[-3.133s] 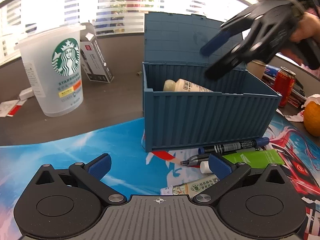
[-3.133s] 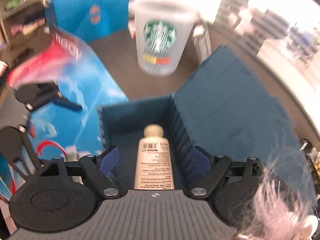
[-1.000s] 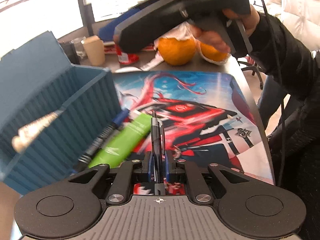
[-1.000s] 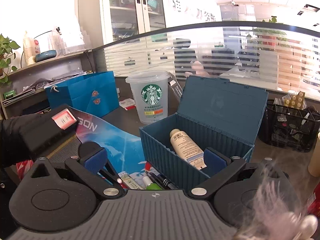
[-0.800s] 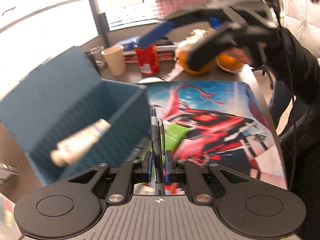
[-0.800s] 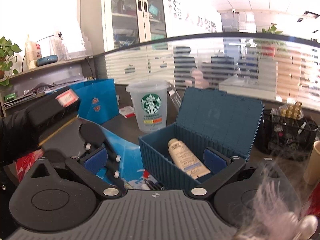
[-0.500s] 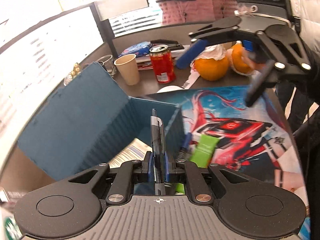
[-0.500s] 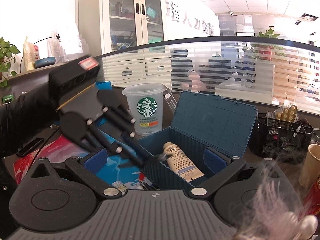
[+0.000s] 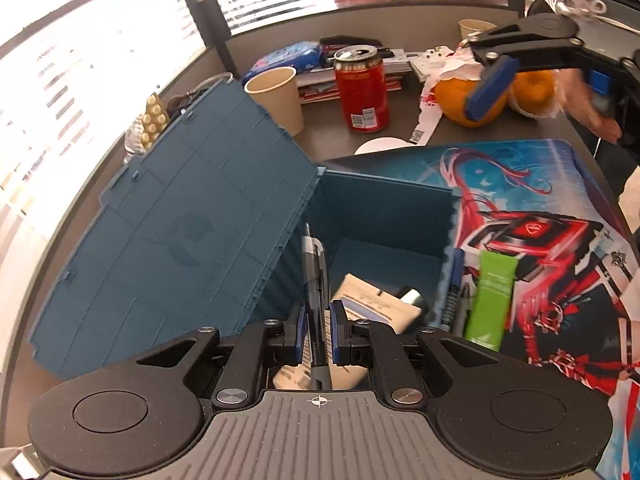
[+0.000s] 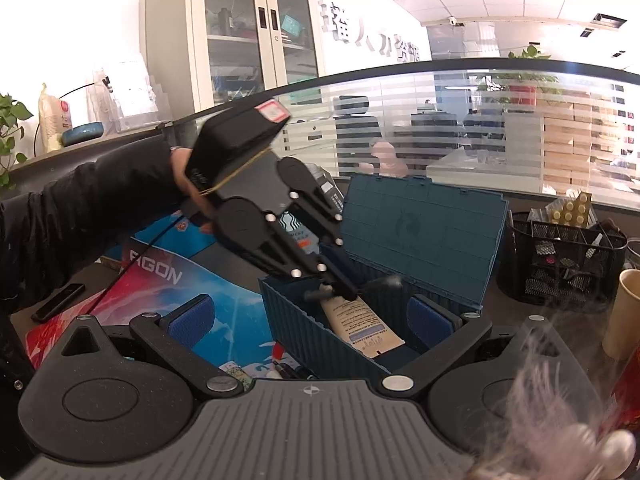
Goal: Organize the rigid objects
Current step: 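Carry the marker with the left gripper over the teal box and lower it in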
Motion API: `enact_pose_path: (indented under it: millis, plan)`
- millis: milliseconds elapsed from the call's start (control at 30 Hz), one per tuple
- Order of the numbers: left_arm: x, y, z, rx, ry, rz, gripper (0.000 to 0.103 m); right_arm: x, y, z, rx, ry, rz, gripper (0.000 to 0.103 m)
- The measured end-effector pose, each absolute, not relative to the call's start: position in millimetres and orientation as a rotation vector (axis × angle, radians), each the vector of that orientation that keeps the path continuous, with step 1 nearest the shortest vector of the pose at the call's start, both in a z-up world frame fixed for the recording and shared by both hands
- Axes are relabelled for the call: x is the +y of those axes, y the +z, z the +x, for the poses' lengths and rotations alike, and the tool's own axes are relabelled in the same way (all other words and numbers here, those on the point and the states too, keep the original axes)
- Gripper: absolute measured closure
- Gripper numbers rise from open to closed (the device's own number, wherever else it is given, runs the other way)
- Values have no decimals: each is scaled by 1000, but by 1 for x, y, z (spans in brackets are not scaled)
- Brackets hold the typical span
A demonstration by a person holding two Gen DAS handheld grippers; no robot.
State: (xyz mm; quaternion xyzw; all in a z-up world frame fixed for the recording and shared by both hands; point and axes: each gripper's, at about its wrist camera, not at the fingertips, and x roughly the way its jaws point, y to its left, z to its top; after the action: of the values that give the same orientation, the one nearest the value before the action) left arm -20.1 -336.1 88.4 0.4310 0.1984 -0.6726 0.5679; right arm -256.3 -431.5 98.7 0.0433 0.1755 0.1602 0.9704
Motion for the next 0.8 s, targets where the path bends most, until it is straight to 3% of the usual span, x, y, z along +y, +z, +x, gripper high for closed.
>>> enact_pose_path:
  millis: [800]
  plan:
    - [-363, 58, -8, 532, -1568, 923, 92, -420, 94, -253, 383, 342, 94, 0]
